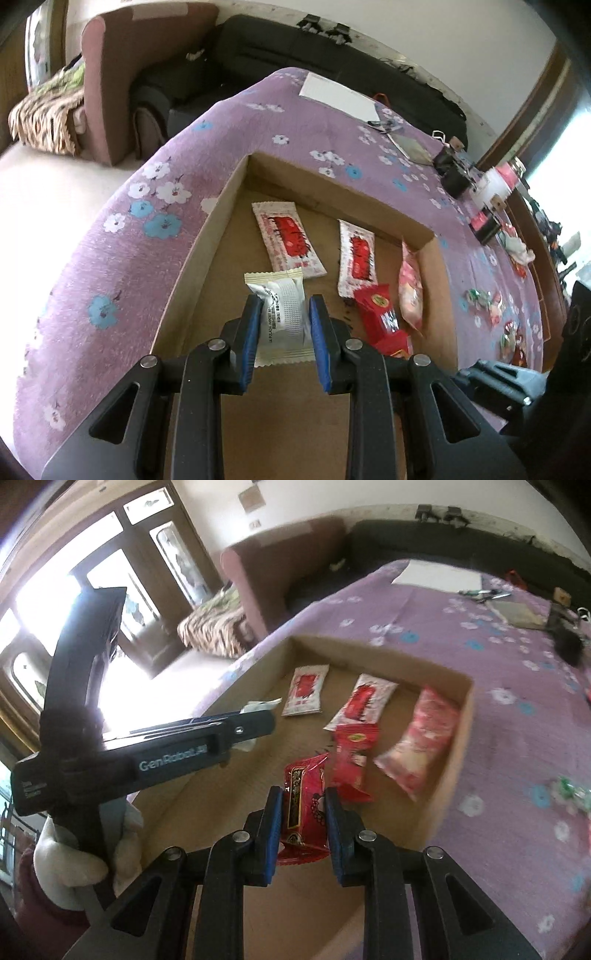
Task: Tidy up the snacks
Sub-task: 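Carry the chocolate bar and white candy over the box, then open both tools to release the snacks into the box, then grasp the pink cartoon packet on the table with the right tool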
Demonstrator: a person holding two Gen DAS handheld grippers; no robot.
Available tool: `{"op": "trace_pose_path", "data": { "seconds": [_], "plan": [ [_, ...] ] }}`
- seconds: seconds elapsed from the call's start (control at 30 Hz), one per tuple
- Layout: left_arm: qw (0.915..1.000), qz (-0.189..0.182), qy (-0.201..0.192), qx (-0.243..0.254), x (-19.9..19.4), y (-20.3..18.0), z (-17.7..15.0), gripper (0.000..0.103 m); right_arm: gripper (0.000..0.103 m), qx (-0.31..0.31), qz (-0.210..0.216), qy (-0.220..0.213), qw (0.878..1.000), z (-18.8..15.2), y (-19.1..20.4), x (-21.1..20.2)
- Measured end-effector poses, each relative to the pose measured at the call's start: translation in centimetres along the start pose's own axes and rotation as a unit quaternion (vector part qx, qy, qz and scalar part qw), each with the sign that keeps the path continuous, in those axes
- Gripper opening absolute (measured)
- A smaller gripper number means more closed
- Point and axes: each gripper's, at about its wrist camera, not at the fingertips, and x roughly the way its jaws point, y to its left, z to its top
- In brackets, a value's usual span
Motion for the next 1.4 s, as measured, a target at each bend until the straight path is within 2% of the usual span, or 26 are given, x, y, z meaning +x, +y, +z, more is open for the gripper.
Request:
{"op": "trace_pose_path", "data": {
  "seconds": [0.2,0.27,0.3,0.5,0.57,0.63,0.7,0.8,0.93,1.03,1.17,1.3,1.4],
  "plan": [
    [1.0000,-0.003,-0.003,-0.003,-0.3,0.0,0.3,0.026,0.026,0.002,-0.005,0.007,1.000,0.5,0.3,1.7],
    [1.0000,0.000,-0.003,-0.005,-0.6,0.0,0.2,0.038,0.027,-0.001,-0.011,-0.004,1.000,0.5,0.4,1.4],
    [1.0000,-0.002,-0.005,-0.008,-0.8,0.0,0.2,0.041,0.027,-0.003,-0.012,-0.009,1.000,0.5,0.5,1.1],
    [0.9997,0.006,-0.021,-0.014,-4.4,-0.9,-0.6,0.046,0.032,-0.003,-0.006,-0.048,0.999,0.0,-0.2,-3.0],
    [0.9991,-0.007,-0.036,-0.019,-6.0,-1.4,-1.4,0.060,0.038,-0.005,-0.018,-0.070,0.997,-0.8,-1.2,-5.6],
    [0.9972,-0.040,-0.060,-0.019,-8.2,-2.4,-2.6,0.061,0.040,0.005,-0.038,-0.090,0.995,-1.9,-3.4,-8.7],
    [0.9937,-0.087,-0.069,-0.019,-9.7,-3.7,-4.0,0.061,0.041,0.023,-0.064,-0.103,0.992,-2.8,-6.1,-11.0],
    [0.9884,-0.140,-0.055,-0.021,-10.3,-5.6,-5.8,0.064,0.041,0.074,-0.130,-0.119,0.982,-4.5,-12.1,-14.6],
    [0.9853,-0.170,-0.022,-0.002,-9.6,-9.4,-8.9,0.064,0.044,0.167,-0.186,-0.126,0.960,-6.8,-20.2,-17.9],
    [0.9850,-0.172,-0.010,0.014,-9.2,-11.6,-10.6,0.064,0.044,0.197,-0.207,-0.110,0.952,-6.9,-24.0,-17.4],
    [0.9871,-0.156,-0.006,0.036,-9.4,-13.3,-12.3,0.064,0.044,0.228,-0.200,-0.084,0.949,-5.4,-26.7,-14.8],
    [0.9890,-0.136,-0.013,0.056,-9.9,-14.0,-13.3,0.064,0.044,0.245,-0.216,-0.040,0.944,-3.8,-27.7,-11.4],
    [0.9894,-0.131,-0.017,0.060,-10.1,-14.2,-13.6,0.064,0.040,0.222,-0.231,-0.016,0.947,-3.3,-27.0,-9.5]
  ]
}}
